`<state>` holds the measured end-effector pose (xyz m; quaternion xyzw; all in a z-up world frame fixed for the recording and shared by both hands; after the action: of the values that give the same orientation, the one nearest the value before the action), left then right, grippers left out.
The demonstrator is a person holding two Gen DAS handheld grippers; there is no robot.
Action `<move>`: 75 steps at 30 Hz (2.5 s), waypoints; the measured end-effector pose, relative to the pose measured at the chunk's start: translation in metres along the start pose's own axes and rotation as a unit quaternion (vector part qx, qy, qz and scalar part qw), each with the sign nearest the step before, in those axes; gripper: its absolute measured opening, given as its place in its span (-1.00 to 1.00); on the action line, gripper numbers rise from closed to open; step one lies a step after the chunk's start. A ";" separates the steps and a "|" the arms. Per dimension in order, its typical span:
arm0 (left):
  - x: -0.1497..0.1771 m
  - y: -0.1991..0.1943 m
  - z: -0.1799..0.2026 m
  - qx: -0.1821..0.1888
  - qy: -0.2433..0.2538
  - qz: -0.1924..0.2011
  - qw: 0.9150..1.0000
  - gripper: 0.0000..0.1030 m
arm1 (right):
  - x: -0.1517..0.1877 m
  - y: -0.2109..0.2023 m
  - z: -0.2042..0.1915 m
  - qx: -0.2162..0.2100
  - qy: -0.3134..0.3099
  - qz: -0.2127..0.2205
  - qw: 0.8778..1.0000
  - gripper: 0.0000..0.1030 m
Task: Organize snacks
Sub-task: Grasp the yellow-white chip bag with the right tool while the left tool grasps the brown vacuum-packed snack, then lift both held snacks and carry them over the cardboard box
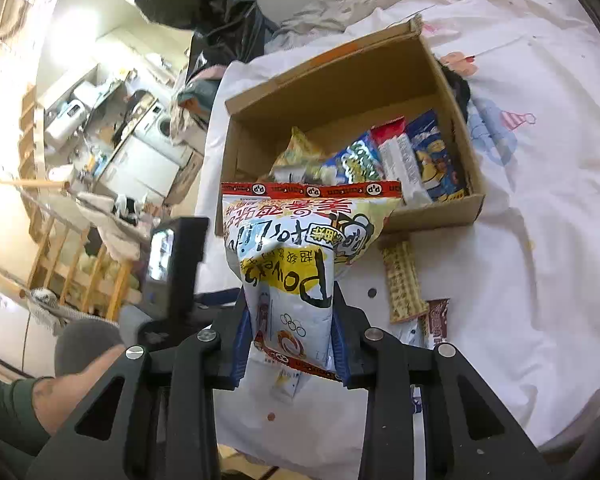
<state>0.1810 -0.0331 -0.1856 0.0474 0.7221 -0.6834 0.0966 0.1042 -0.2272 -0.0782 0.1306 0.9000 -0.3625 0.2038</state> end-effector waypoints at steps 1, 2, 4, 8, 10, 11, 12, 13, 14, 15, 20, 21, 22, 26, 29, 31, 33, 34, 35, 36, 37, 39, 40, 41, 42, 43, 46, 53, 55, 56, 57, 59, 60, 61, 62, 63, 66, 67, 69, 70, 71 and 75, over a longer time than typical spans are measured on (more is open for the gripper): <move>-0.002 0.004 0.001 0.002 -0.002 -0.004 1.000 0.84 | -0.002 -0.001 0.000 -0.001 0.001 0.004 1.000 -0.31; -0.003 0.007 0.002 0.005 -0.004 -0.007 1.000 0.84 | -0.003 -0.002 0.000 -0.001 0.001 0.007 1.000 -0.31; -0.003 0.014 0.004 0.010 -0.006 -0.015 1.000 0.81 | -0.002 -0.007 -0.001 -0.005 0.002 0.010 1.000 -0.31; -0.002 0.014 0.010 -0.007 0.020 0.000 1.000 0.17 | -0.003 -0.006 -0.001 -0.003 0.001 0.009 1.000 -0.31; -0.004 0.010 0.011 -0.009 0.031 0.007 0.999 0.01 | -0.003 -0.005 0.000 -0.002 0.000 0.008 1.000 -0.31; -0.004 0.008 0.010 -0.011 0.030 0.008 0.999 0.00 | -0.002 -0.005 0.000 -0.001 0.000 0.008 1.000 -0.31; -0.004 0.008 0.008 -0.012 0.027 0.006 1.000 -0.01 | -0.002 -0.005 0.000 0.000 -0.001 0.008 1.000 -0.31; -0.003 0.007 0.006 -0.013 0.021 0.005 1.000 -0.01 | -0.002 -0.005 0.001 0.001 -0.001 0.008 1.000 -0.31; -0.002 0.005 0.003 -0.013 0.016 0.005 1.000 -0.01 | -0.002 -0.004 0.001 0.002 0.001 0.009 1.000 -0.31; -0.001 0.002 -0.001 -0.013 0.011 0.006 1.000 -0.01 | -0.002 -0.005 0.001 0.002 0.002 0.010 1.000 -0.31; 0.003 -0.013 -0.029 -0.028 -0.012 0.022 0.999 -0.01 | -0.004 -0.005 -0.002 0.001 -0.001 0.017 1.000 -0.31; 0.006 -0.018 -0.037 -0.036 -0.023 0.024 0.999 -0.01 | -0.004 -0.005 -0.002 0.000 -0.001 0.018 1.000 -0.31; 0.007 -0.022 -0.045 -0.041 -0.034 0.027 0.998 -0.01 | -0.005 -0.005 -0.002 0.000 -0.001 0.018 1.000 -0.31; 0.013 -0.041 -0.066 -0.045 -0.074 0.042 0.995 -0.01 | -0.006 -0.007 -0.003 -0.004 0.000 0.023 1.000 -0.31; 0.020 -0.066 -0.073 -0.052 -0.088 0.078 0.992 -0.01 | -0.007 -0.011 -0.005 -0.007 -0.001 0.029 1.000 -0.31; 0.026 -0.082 -0.075 -0.051 -0.093 0.097 0.990 -0.01 | -0.008 -0.013 -0.006 -0.010 -0.001 0.033 0.999 -0.31; 0.033 -0.095 -0.078 -0.050 -0.097 0.113 0.988 -0.01 | -0.009 -0.016 -0.008 -0.012 -0.003 0.036 0.999 -0.31; 0.036 -0.104 -0.079 -0.050 -0.098 0.123 0.986 -0.01 | -0.009 -0.018 -0.008 -0.013 -0.002 0.039 0.999 -0.31; 0.037 -0.112 -0.080 -0.050 -0.098 0.133 0.985 -0.01 | -0.010 -0.019 -0.009 -0.014 -0.002 0.041 0.999 -0.31; 0.038 -0.121 -0.080 -0.047 -0.097 0.145 0.983 -0.01 | -0.011 -0.021 -0.009 -0.015 -0.002 0.045 0.999 -0.31; 0.035 -0.126 -0.078 -0.046 -0.097 0.152 0.983 -0.01 | -0.011 -0.024 -0.009 -0.019 -0.001 0.052 0.998 -0.31; 0.037 -0.145 -0.084 -0.041 -0.097 0.166 0.980 -0.01 | -0.013 -0.030 -0.010 -0.023 0.001 0.063 0.998 -0.31; 0.032 -0.152 -0.084 -0.036 -0.098 0.173 0.979 -0.01 | -0.015 -0.033 -0.010 -0.025 0.002 0.068 0.997 -0.31; 0.026 -0.156 -0.082 -0.032 -0.096 0.179 0.979 -0.01 | -0.017 -0.034 -0.010 -0.026 0.003 0.071 0.997 -0.31; 0.018 -0.159 -0.084 -0.028 -0.093 0.185 0.978 -0.01 | -0.019 -0.036 -0.009 -0.026 0.004 0.076 0.997 -0.31; 0.013 -0.165 -0.083 -0.026 -0.090 0.193 0.977 -0.01 | -0.023 -0.039 -0.009 -0.026 0.005 0.081 0.996 -0.31; -0.006 -0.180 -0.077 -0.018 -0.075 0.213 0.974 -0.01 | -0.033 -0.045 -0.007 -0.020 0.002 0.093 0.996 -0.31; -0.050 -0.196 -0.057 -0.011 -0.045 0.246 0.968 -0.01 | -0.061 -0.050 0.008 -0.004 0.010 0.116 0.993 -0.31; -0.058 -0.198 -0.052 -0.006 -0.039 0.250 0.968 -0.01 | -0.069 -0.046 0.013 0.000 0.016 0.114 0.993 -0.31; -0.063 -0.198 -0.049 -0.004 -0.035 0.252 0.967 -0.01 | -0.072 -0.044 0.014 0.002 0.016 0.113 0.993 -0.31; -0.067 -0.197 -0.046 -0.002 -0.031 0.252 0.967 -0.01 | -0.075 -0.042 0.014 0.006 0.013 0.112 0.994 -0.31; -0.074 -0.195 -0.040 0.003 -0.025 0.251 0.968 -0.01 | -0.081 -0.037 0.015 0.012 0.007 0.109 0.994 -0.31; -0.078 -0.193 -0.037 0.005 -0.021 0.250 0.968 -0.01 | -0.084 -0.036 0.015 0.013 0.005 0.107 0.994 -0.31; -0.082 -0.191 -0.033 0.008 -0.015 0.250 0.968 -0.01 | -0.088 -0.032 0.016 0.018 0.001 0.104 0.994 -0.31; -0.085 -0.189 -0.030 0.008 -0.012 0.250 0.968 -0.01 | -0.090 -0.030 0.016 0.021 -0.001 0.101 0.995 -0.31; -0.090 -0.186 -0.026 0.007 -0.005 0.249 0.968 -0.01 | -0.094 -0.026 0.017 0.026 -0.004 0.098 0.995 -0.31; -0.100 -0.179 -0.018 0.005 0.008 0.254 0.967 -0.01 | -0.100 -0.016 0.023 0.038 -0.006 0.088 0.995 -0.31; -0.104 -0.177 -0.015 0.005 0.011 0.256 0.967 -0.01 | -0.102 -0.011 0.025 0.043 -0.006 0.084 0.996 -0.31; -0.111 -0.170 -0.010 0.003 0.018 0.258 0.966 -0.01 | -0.105 -0.003 0.029 0.052 -0.007 0.075 0.996 -0.31; -0.114 -0.167 -0.009 0.004 0.020 0.257 0.966 -0.01 | -0.108 0.003 0.032 0.055 -0.006 0.069 0.996 -0.31; -0.117 -0.162 -0.007 0.005 0.023 0.257 0.966 -0.01 | -0.110 0.007 0.034 0.056 -0.005 0.065 0.996 -0.31; -0.124 -0.142 -0.002 0.008 0.030 0.252 0.967 0.00 | -0.114 0.024 0.041 0.066 0.002 0.048 0.997 -0.31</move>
<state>0.2731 -0.0323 -0.0213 0.2490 0.6843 -0.6407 0.2433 0.2258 -0.2491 -0.0670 0.1871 0.8673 -0.4108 0.2100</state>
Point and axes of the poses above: each gripper's, at about its wrist camera, not at the fingertips, and y roughly the way its jaws point, z to its right, x to its underside, the point moved 4 cm from there along y, roughly the way its jaws point, and after that the axes turned 4 degrees about -x, right-handed, at the moved point
